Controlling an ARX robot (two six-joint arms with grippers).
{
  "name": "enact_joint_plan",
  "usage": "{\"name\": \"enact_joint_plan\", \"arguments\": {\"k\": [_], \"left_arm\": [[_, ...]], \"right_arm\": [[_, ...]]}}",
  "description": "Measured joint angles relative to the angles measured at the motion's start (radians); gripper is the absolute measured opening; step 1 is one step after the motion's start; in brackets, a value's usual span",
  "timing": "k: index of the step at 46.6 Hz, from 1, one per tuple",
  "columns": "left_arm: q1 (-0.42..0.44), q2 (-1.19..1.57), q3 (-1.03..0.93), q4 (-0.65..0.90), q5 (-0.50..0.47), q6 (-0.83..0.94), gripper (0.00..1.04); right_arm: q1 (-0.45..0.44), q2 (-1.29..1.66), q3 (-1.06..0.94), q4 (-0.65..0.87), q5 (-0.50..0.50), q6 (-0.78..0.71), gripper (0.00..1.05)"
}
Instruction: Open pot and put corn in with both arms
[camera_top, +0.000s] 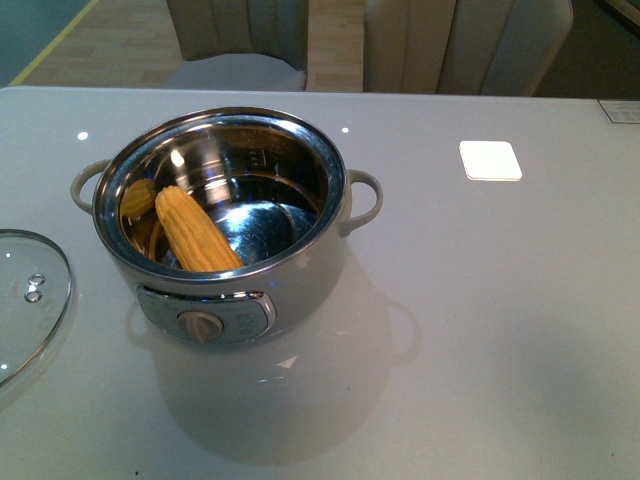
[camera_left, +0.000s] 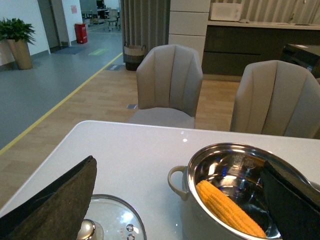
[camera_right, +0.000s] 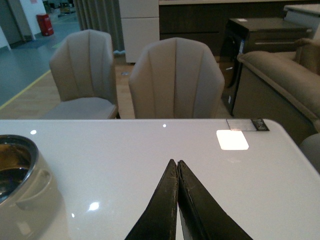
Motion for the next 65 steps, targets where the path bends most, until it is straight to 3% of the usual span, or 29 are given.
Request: {"name": "enact_joint_plan", "arguments": {"k": [19, 37, 41, 62, 65], "left_arm": [[0.000, 0.000, 0.000, 0.000, 0.000, 0.000, 0.98], [0.000, 0.000, 0.000, 0.000, 0.000, 0.000, 0.98], [0.000, 0.000, 0.000, 0.000, 0.000, 0.000, 0.98], [0.000, 0.000, 0.000, 0.000, 0.000, 0.000, 0.98], [0.000, 0.000, 0.000, 0.000, 0.000, 0.000, 0.98]], "right_arm": [[0.000, -0.224, 0.000, -0.215, -0.003, 0.000, 0.02], [0.000, -0.328, 0.000, -0.319, -0.003, 0.000, 0.02], [0.000, -0.464, 0.000, -0.481, -0.002, 0.000, 0.02], [0.000, -0.497, 0.000, -0.493, -0.002, 0.000, 0.02], [0.000, -0.497, 0.000, -0.493, -0.002, -0.001, 0.11]]}}
